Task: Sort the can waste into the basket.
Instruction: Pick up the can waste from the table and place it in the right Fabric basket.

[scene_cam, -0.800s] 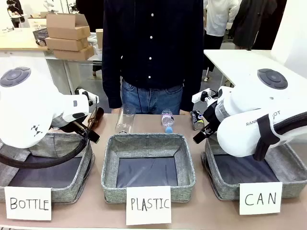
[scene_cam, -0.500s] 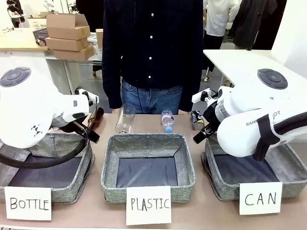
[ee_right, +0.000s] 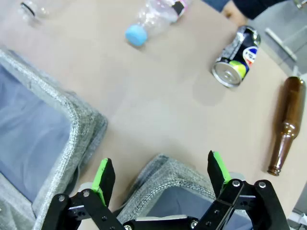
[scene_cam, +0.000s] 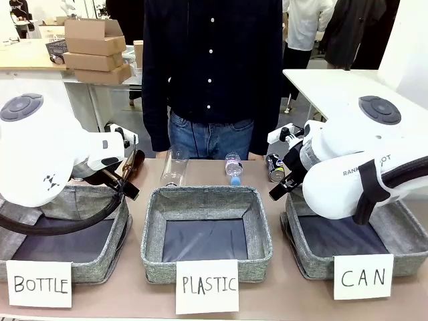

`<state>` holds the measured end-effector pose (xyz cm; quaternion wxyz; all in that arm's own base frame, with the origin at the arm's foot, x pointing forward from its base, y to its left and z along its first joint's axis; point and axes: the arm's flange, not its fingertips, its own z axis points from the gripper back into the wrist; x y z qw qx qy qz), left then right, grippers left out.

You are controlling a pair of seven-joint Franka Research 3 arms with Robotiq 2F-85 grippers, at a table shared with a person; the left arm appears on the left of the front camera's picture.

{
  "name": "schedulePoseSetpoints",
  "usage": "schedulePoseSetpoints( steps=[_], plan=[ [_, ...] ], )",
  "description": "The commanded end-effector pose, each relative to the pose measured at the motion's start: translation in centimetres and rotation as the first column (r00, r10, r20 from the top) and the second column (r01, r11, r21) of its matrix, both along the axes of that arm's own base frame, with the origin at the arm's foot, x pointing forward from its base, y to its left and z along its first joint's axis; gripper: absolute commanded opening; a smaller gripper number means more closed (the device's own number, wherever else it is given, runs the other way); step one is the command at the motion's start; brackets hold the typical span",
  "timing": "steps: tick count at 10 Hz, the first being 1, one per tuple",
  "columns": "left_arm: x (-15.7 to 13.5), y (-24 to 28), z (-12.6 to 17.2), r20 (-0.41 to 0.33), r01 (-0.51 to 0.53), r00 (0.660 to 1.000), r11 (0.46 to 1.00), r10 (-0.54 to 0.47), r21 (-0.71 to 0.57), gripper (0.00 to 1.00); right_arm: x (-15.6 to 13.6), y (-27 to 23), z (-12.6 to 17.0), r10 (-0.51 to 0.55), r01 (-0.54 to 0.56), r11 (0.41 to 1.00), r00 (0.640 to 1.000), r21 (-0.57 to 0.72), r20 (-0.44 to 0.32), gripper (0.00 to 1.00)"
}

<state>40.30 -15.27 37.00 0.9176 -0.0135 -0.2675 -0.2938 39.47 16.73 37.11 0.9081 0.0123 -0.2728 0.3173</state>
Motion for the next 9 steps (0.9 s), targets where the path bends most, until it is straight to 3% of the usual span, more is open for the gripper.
schedulePoseSetpoints(
  steps=[1, 2, 3, 4, 5, 6, 7, 8, 9],
  plan=[
    [0.0, 0.1, 0.0, 0.0, -0.001, 1.0, 1.0, 0.001, 0.0, 1.0, 0.0, 0.0, 0.0, 0.0, 0.0, 1.0, 1.0, 0.001, 0.0, 1.0],
    [0.0, 0.0, 0.0, 0.0, 0.0, 1.0, 1.0, 0.0, 0.0, 1.0, 0.0, 0.0, 0.0, 0.0, 0.0, 1.0, 1.0, 0.0, 0.0, 1.0],
    [-3.4, -0.3, 5.5, 0.022, 0.001, 1.0, 1.0, -0.001, -0.023, 1.0, -1.5, -0.6, 4.5, -0.005, 0.004, 1.0, 0.998, 0.005, 0.06, 1.0],
    [-8.1, -0.2, 10.4, -0.001, -0.113, 0.994, 0.993, 0.113, -0.036, 1.0, -4.5, -1.4, 9.0, 0.012, -0.014, 1.0, 0.997, 0.019, 0.078, 1.0],
    [-13.3, 1.0, 12.8, 0.053, -0.093, 0.994, 0.995, 0.094, -0.023, 1.0, -8.2, -2.5, 12.1, 0.061, -0.061, 0.998, 0.998, 0.029, 0.009, 1.0],
    [-17.6, 2.3, 13.2, 0.065, -0.055, 0.996, 0.998, 0.054, 0.015, 1.0, -11.7, -3.6, 13.3, 0.136, -0.134, 0.99, 0.99, 0.043, -0.024, 1.0],
    [-20.8, 3.8, 11.7, 0.042, 0.086, 0.995, 0.995, -0.088, 0.059, 1.0, -14.7, -4.8, 12.5, 0.176, -0.177, 0.984, 0.982, -0.011, -0.061, 1.0],
    [-21.3, 4.5, 9.3, 0.004, 0.143, 0.989, 0.983, -0.145, 0.111, 1.0, -16.1, -5.0, 10.7, 0.186, -0.191, 0.98, 0.98, -0.06, -0.069, 1.0],
    [-19.4, 3.6, 7.3, 0.044, 0.166, 0.984, 0.976, -0.174, 0.142, 1.0, -15.9, -4.2, 9.0, 0.162, -0.159, 0.983, 0.986, -0.093, 0.025, 1.0]
  ],
)
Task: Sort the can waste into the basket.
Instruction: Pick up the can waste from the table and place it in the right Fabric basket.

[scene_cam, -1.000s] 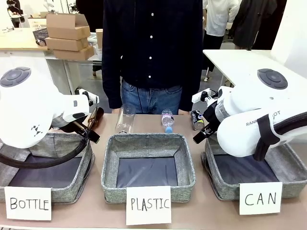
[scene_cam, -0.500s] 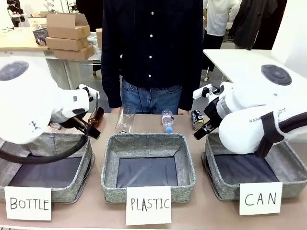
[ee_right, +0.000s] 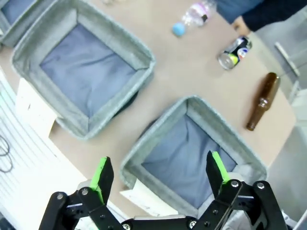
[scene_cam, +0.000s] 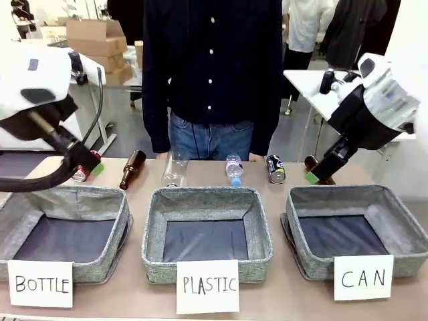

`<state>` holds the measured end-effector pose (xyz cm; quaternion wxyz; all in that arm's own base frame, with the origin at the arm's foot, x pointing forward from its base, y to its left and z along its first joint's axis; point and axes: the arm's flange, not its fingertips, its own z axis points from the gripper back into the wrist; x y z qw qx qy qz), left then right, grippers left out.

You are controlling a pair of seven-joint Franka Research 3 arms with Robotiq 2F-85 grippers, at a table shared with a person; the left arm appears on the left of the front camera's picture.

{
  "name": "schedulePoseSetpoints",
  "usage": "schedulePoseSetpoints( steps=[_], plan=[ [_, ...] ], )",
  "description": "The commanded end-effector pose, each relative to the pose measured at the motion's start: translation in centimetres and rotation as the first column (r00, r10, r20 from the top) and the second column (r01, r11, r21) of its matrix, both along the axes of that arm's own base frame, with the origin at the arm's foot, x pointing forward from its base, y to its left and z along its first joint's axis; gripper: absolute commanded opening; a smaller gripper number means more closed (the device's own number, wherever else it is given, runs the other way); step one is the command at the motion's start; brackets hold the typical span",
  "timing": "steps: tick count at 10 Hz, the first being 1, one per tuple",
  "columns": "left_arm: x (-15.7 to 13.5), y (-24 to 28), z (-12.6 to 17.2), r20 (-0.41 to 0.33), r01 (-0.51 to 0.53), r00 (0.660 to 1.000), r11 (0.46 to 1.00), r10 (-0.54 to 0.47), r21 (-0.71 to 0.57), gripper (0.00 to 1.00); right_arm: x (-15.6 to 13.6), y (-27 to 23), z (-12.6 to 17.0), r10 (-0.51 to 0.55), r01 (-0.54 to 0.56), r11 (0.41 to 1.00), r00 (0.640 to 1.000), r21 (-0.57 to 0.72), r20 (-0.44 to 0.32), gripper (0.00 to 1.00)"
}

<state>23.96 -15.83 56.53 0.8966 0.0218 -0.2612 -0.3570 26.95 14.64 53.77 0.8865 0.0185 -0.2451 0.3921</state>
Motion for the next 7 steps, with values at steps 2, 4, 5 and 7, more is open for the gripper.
schedulePoseSetpoints(
  steps=[2, 4, 5, 7],
  plan=[
    [0.0, 0.0, 0.0, 0.0, 0.0, 1.0, 1.0, 0.0, 0.0, 1.0, 0.0, 0.0, 0.0, 0.0, 0.0, 1.0, 1.0, 0.0, 0.0, 1.0],
    [1.2, 5.7, 1.8, -0.235, 0.138, 0.926, 0.843, -0.296, -0.52, 1.0, -0.4, -6.7, 2.7, -0.133, 0.257, 0.819, 0.955, 0.513, -0.267, 1.0],
    [2.5, 11.0, 1.2, -0.301, -0.012, 0.897, 0.664, -0.323, -0.748, 1.0, -0.6, -12.0, 3.4, -0.218, 0.485, 0.613, 0.863, 0.624, -0.457, 1.0],
    [4.5, 18.1, -2.0, -0.305, -0.169, 0.899, 0.393, -0.313, -0.904, 1.0, -0.8, -20.0, 1.7, -0.085, 0.526, 0.264, 0.848, 0.809, -0.523, 1.0]
  ],
)
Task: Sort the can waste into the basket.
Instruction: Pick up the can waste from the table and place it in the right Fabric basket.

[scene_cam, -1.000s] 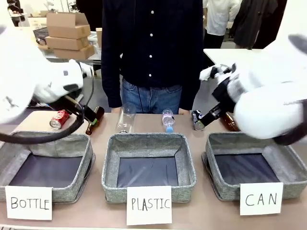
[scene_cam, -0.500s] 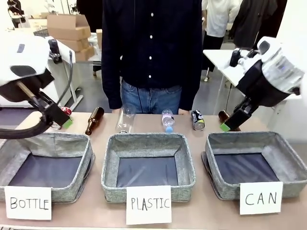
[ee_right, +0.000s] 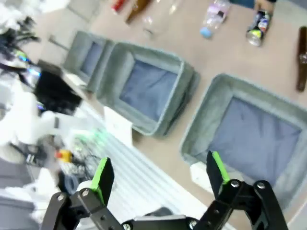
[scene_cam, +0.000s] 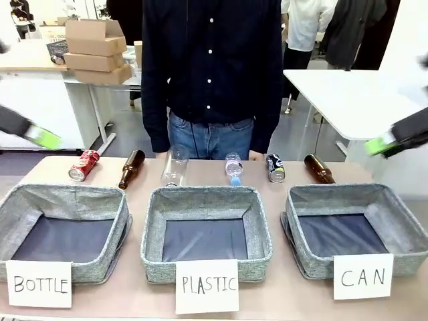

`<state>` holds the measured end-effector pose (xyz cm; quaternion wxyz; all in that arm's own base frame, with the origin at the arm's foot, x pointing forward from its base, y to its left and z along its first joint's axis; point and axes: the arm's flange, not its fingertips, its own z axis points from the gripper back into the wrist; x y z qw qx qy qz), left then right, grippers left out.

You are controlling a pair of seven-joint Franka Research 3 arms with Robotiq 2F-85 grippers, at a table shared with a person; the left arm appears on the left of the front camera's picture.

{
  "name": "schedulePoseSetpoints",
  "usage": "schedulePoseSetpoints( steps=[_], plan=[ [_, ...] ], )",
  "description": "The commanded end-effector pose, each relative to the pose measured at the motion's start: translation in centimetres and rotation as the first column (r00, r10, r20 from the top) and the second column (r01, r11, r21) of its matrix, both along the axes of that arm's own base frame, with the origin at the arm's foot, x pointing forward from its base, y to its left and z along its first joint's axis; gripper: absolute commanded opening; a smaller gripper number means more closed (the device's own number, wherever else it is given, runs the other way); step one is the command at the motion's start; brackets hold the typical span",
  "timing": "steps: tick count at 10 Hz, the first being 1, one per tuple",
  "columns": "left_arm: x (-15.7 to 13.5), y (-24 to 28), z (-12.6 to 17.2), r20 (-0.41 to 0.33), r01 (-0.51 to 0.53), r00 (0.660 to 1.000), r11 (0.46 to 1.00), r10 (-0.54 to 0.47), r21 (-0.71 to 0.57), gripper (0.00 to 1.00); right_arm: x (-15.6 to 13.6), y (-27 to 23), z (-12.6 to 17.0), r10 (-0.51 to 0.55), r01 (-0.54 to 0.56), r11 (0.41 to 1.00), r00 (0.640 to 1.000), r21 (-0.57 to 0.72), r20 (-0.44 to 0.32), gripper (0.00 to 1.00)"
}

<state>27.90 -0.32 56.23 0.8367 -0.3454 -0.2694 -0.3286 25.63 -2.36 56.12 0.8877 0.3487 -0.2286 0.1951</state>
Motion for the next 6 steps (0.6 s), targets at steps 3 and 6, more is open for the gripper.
schedulePoseSetpoints(
  steps=[3, 6],
  plan=[
    [1.4, 7.2, -4.3, -0.325, -0.191, 0.946, 0.802, -0.005, -0.566, 1.0, 0.3, -5.9, -3.7, -0.297, 0.388, 0.713, 0.922, 0.584, -0.25, 1.0],
    [0.5, 8.3, -4.4, -0.207, -0.072, 0.978, 0.884, -0.028, -0.462, 1.0, -0.1, -8.7, -2.1, -0.178, 0.241, 0.877, 0.967, 0.416, -0.183, 1.0]
  ],
)
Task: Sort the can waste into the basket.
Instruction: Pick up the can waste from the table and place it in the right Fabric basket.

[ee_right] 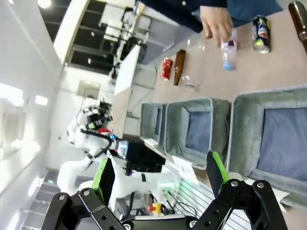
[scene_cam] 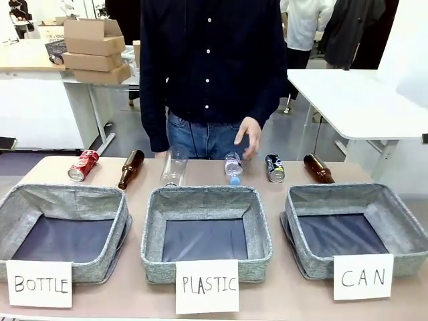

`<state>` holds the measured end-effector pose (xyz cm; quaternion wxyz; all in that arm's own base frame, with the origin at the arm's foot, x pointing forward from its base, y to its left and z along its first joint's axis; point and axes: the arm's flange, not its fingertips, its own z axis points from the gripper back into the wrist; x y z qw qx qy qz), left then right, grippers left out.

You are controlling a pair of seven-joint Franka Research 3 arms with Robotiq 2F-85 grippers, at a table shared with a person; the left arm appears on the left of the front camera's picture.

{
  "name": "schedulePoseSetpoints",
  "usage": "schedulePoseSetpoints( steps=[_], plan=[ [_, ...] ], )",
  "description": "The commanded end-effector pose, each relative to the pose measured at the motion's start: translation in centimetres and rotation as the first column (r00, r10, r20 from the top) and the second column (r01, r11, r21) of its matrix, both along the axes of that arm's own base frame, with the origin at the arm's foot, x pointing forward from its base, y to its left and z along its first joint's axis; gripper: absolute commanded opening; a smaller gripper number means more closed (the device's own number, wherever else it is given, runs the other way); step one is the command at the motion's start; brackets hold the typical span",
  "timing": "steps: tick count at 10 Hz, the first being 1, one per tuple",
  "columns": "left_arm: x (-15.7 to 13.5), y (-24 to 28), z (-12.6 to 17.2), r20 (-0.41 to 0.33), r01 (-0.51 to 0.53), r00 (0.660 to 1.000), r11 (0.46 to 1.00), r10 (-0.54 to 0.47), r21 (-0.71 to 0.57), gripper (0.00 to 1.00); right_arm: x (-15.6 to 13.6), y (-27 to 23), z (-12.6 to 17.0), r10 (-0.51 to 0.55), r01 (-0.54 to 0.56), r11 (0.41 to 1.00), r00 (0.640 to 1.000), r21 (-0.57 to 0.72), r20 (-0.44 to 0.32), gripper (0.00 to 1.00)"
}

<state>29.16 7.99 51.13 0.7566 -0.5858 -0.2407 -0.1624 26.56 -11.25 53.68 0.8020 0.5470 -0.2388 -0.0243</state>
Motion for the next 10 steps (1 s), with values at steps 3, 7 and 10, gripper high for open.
schedulePoseSetpoints(
  steps=[3, 7, 10],
  plan=[
    [-0.8, 0.0, 0.7, 0.08, 0.038, 0.996, 0.998, -0.042, 0.048, 1.0, -1.0, 0.1, 0.4, 0.056, -0.053, 0.996, 0.998, -0.074, 0.037, 1.0],
    [-0.5, -0.5, 1.5, 0.096, 0.023, 0.995, 0.988, -0.038, 0.154, 1.0, -1.0, 0.1, 0.4, 0.056, -0.053, 0.996, 0.998, -0.074, 0.037, 1.0],
    [8.1, -0.4, 4.1, 0.025, -0.049, 0.999, 0.923, 0.043, 0.381, 1.0, -1.0, 0.1, 0.4, 0.056, -0.053, 0.996, 0.998, -0.074, 0.037, 1.0]
  ],
)
